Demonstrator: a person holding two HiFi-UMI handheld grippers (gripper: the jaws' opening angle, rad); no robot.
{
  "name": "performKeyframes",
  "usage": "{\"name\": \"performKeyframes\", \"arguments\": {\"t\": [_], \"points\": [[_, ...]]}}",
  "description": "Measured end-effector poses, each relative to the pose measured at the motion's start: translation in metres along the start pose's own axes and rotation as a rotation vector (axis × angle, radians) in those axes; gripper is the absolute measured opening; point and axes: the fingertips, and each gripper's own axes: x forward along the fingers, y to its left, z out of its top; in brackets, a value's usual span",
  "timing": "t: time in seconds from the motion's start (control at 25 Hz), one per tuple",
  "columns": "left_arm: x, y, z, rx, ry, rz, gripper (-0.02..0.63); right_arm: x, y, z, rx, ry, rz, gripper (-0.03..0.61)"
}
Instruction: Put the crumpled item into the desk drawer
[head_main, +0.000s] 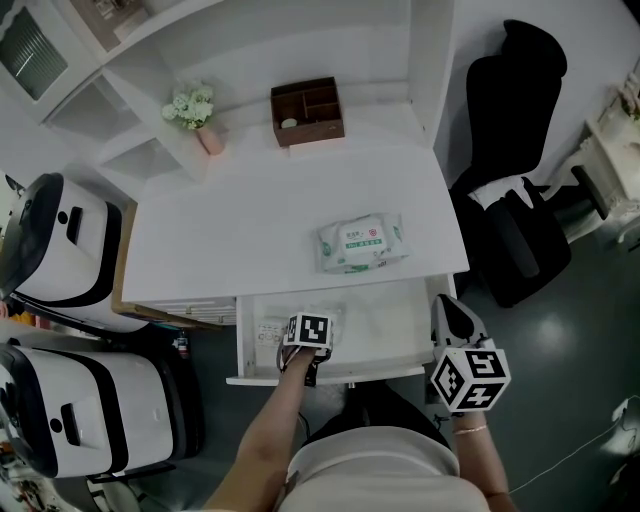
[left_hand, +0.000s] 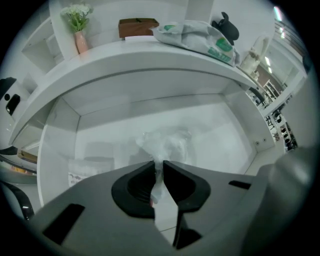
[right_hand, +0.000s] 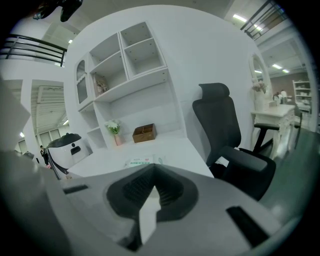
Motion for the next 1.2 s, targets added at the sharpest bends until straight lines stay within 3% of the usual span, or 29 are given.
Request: {"name": "performKeyframes", "arguments": {"t": [0.32,0.48,0.6,0.8,1.2], "points": [[0.004,0.002,-0.001,-0.024,0.009,-0.009,0.064,0.005,0.001,0.0,-0.003,0.009,0.015,0.002],[0.001,0.001,0.0,-0.02,-0.004,-0.027,0.121,0.005,0.002,-0.001,-0.005,0.015,0.021,0.002],[-0.006,0.002,0.003,-0.02,-0.029,-0.022,0.129,0.007,0.004,-0.001,-0.004,0.017,0.032,0.002],[-0.028,0.005,0.016,-0.028,-0.123,-0.014,0.127,0.011,0.011,0.0,-0.006,0.021,0.056,0.002],[-0.089,0.01,0.04,-0.051,-0.346,0.002,0.061,0.02,0.027,0.005,-0.027,0.018,0.106,0.002]]}}
